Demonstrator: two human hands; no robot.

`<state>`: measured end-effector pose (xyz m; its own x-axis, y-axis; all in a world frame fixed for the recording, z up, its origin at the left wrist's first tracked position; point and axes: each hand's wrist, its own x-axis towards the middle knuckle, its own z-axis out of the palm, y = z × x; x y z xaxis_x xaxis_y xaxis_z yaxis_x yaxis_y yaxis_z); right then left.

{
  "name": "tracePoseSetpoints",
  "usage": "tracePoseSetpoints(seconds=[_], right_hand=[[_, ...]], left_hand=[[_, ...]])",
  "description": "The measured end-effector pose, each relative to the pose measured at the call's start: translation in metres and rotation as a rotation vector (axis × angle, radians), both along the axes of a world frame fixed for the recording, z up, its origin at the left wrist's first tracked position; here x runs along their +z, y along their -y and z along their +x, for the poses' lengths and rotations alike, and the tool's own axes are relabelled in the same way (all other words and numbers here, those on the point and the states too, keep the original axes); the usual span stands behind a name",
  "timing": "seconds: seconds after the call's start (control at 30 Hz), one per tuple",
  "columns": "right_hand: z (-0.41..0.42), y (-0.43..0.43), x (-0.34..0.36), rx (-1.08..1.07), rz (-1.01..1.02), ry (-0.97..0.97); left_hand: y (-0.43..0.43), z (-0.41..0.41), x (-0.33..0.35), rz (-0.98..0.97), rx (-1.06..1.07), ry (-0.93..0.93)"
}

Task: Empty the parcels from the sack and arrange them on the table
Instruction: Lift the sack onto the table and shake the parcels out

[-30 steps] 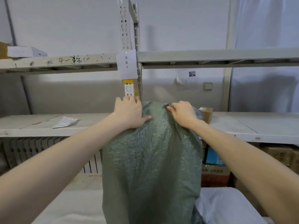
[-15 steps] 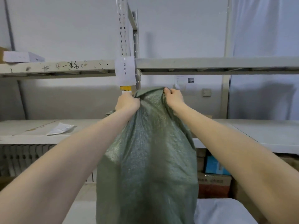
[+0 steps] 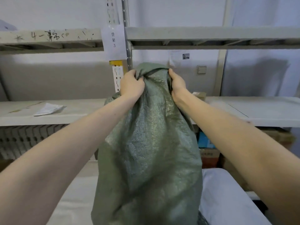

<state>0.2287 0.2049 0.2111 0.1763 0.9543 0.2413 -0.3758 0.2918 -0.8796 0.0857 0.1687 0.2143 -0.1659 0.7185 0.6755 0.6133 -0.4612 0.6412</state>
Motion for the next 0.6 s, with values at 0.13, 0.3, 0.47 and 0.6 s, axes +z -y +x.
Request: tracePoseSetpoints(seconds=[0.13, 0.3, 0.47, 0.6], right_hand=[[0.016, 0.010, -0.005, -0.097, -0.060, 0.142], [0.011, 0.037, -0.010, -0.073, -0.051, 0.150], [-0.012, 0.056, -0.022, 0.141, -0.050, -0.005], [-0.008, 0.058, -0.021, 0.261, -0.024, -0.049]], left_hand=[[0.018, -0.012, 0.027, -0.332, -0.036, -0.268], [0.041, -0.041, 0.037, -0.626, -0.152, -0.309], [0.040, -0.050, 0.015, -0.667, -0.247, -0.358], [0.031, -0.035, -0.001, -0.558, -0.147, -0.301]])
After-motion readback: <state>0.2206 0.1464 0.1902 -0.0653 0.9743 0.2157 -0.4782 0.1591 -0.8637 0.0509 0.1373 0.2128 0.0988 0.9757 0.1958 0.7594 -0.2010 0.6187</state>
